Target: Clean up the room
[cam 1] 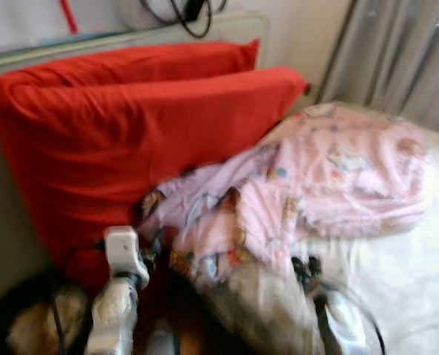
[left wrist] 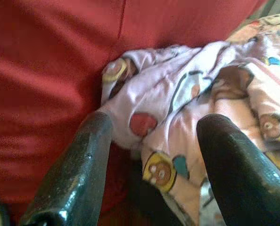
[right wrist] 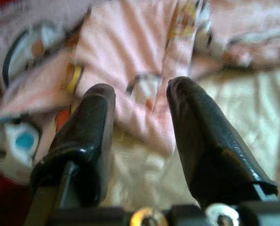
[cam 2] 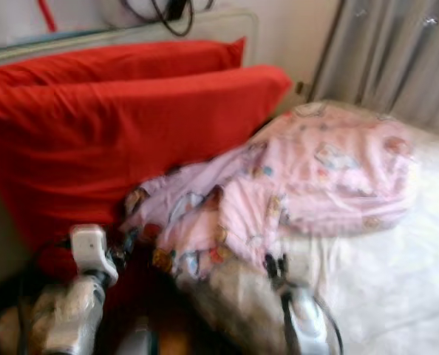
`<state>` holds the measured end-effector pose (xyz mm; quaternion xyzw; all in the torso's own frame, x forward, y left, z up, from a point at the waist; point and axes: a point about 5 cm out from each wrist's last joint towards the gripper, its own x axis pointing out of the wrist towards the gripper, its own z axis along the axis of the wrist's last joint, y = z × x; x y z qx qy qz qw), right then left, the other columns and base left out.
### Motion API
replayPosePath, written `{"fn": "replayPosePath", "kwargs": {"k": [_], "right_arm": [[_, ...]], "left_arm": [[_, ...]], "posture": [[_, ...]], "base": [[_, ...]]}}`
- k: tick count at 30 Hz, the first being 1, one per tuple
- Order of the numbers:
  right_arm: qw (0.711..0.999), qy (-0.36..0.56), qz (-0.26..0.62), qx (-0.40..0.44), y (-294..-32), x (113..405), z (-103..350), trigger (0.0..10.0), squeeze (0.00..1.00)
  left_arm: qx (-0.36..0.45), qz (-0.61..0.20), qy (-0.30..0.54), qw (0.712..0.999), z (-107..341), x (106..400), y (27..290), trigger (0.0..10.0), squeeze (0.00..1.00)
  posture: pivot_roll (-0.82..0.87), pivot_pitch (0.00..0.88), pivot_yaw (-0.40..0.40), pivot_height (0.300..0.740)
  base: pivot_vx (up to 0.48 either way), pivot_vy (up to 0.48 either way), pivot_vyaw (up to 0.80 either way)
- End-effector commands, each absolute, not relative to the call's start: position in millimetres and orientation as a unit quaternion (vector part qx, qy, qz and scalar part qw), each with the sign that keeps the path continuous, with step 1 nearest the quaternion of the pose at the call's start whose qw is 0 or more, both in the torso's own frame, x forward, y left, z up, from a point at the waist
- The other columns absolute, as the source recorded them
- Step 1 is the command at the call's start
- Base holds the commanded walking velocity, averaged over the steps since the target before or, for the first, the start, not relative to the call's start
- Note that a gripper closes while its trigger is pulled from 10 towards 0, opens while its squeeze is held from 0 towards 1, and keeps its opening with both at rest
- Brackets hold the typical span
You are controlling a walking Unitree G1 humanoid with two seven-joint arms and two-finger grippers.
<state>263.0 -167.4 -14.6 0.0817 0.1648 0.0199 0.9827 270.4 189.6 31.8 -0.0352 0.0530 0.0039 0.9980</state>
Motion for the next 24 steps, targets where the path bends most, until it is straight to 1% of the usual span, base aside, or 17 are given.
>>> {"fn": "replayPosePath", "kwargs": {"k": [1, 7, 16, 18, 24], "right_arm": [[0.982, 0.168, 0.022, 0.08, -166.8, 265.2, -13.7, 10.0, 0.0], [0.983, 0.161, 0.023, 0.085, -166.1, 264.4, -13.4, 10.0, 0.0], [0.98, 0.182, 0.032, 0.079, -160.0, 263.8, -17.2, 10.0, 0.0], [0.98, 0.181, 0.031, 0.079, -158.9, 263.5, -17.4, 10.0, 0.0], [0.981, 0.172, 0.025, 0.087, -159.3, 263.1, -16.5, 10.0, 0.0]], "left_arm": [[-0.03, 0.002, 0.04, 0.999, 39.8, 276.5, 190.9, 10.0, 0.0], [-0.031, 0.0, 0.042, 0.999, 40.4, 277.3, 190.8, 10.0, 0.0], [-0.029, -0.005, 0.041, 0.999, 41.6, 280.4, 190.0, 10.0, 0.0], [-0.029, -0.007, 0.041, 0.999, 42.2, 281.2, 189.0, 10.0, 0.0], [-0.029, -0.01, 0.044, 0.999, 41.5, 282.1, 187.2, 10.0, 0.0]], "posture": [[0.04, 0.014, -0.051, 0.642], [0.04, 0.023, -0.048, 0.642], [0.05, 0.025, -0.045, 0.642], [0.05, 0.026, -0.043, 0.627], [0.05, 0.026, -0.042, 0.627]], "base": [[0.0, 0.0, 0.0], [0.0, 0.0, 0.0], [0.0, 0.0, 0.0], [0.0, 0.0, 0.0], [0.0, 0.0, 0.0]]}}
